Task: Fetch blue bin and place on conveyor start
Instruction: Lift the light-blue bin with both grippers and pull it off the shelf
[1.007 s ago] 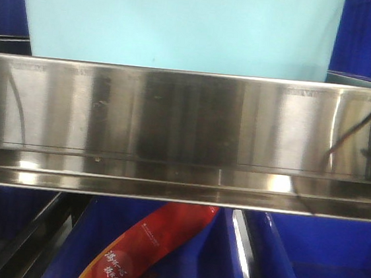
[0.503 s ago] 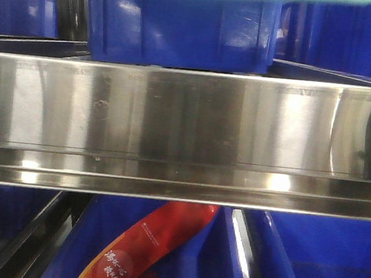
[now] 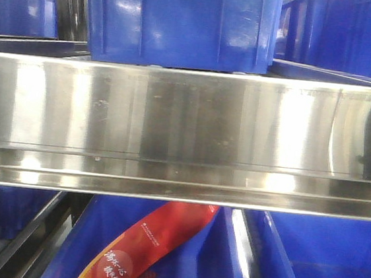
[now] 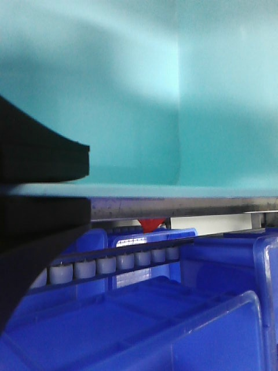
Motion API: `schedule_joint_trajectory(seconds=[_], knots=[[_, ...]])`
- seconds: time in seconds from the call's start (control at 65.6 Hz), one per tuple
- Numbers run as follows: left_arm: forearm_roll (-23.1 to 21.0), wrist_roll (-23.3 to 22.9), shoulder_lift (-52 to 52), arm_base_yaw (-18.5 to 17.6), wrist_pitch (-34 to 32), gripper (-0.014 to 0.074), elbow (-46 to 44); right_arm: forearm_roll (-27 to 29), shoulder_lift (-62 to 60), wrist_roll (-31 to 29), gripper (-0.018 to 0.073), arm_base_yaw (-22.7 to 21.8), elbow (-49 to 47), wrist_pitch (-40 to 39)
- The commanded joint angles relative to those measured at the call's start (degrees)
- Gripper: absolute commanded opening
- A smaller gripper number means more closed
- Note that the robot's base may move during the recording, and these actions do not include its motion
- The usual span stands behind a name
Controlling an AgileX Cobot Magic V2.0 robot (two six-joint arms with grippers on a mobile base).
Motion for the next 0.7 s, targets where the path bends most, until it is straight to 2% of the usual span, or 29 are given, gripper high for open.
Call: schedule_joint_trajectory(seconds=[0.0,0.229,0.366,0.458,0.686], knots=[[2.8,-0.1,-1.3,0.0,-0.8,-0.0111,-2.0,-2.6,-1.1,-0.4,-0.0157,-0.2,-0.7,-1.3],[1.8,0.3,-1.0,0.0,0.5,-0.0111,-2.1,-2.7,-1.2,-0.4,-0.0157,-0.2,-0.7,-3.3],[2.0,2.8,-1.0,0.0,1.2,-0.0111,-2.1,-2.8,-1.2,-0.4,-0.0157,-0.2,-0.8,-4.7],[2.0,3.0,-1.0,0.0,1.8,-0.0111,-2.1,-2.9,-1.2,-0.4,-0.0157,-0.2,-1.9,-4.9],[4.1,3.0,-1.0,0.0,1.1,-0.0111,-2.1,-3.2,-1.1,-0.4,-0.0157,-0.2,-3.6,-3.6]])
